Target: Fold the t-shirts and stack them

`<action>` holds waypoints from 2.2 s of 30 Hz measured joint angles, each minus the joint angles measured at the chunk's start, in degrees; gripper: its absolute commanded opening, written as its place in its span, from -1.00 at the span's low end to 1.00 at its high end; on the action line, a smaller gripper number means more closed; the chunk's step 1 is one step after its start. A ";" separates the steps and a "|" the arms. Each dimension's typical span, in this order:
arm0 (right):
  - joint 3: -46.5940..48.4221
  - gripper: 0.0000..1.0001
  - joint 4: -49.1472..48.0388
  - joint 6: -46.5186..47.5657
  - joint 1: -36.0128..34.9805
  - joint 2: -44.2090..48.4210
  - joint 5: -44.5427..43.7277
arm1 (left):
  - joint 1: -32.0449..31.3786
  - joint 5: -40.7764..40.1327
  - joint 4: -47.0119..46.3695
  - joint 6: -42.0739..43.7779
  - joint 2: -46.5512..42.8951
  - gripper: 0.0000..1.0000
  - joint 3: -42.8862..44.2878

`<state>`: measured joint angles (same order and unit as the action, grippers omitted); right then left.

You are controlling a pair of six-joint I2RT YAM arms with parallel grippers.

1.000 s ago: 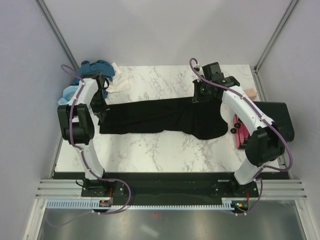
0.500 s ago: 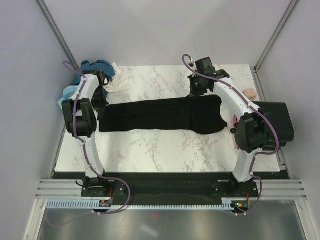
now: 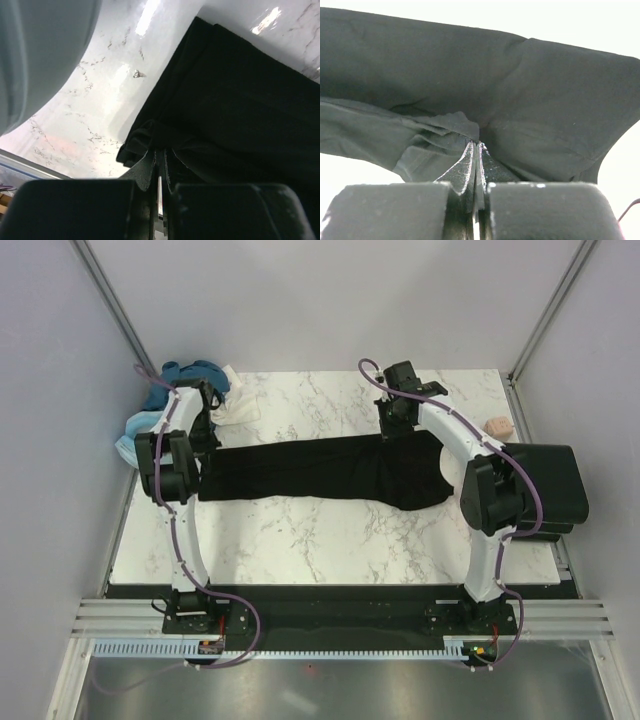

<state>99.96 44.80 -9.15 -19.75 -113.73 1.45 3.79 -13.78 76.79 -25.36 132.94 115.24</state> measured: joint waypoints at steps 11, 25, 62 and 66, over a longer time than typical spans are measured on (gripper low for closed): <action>3.82 -0.60 0.46 -0.17 0.37 -4.44 -2.62 | 0.00 1.51 0.15 0.87 2.58 -0.71 2.03; 4.70 -0.31 -3.43 -1.22 0.87 -3.98 -7.82 | 0.04 0.59 -4.33 0.90 -5.75 -0.45 3.74; -24.79 0.03 -1.09 0.74 -14.27 13.92 -4.81 | -1.14 10.97 -17.40 1.36 -31.34 -0.50 -31.89; -24.76 0.02 -1.14 1.16 -14.93 12.39 -7.10 | -1.14 10.95 -17.55 1.46 -31.87 -0.49 -32.22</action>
<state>75.20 43.66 -7.99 -34.68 -101.34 -5.65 2.66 -2.83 59.24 -23.90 101.08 83.02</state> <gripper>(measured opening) 0.514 0.252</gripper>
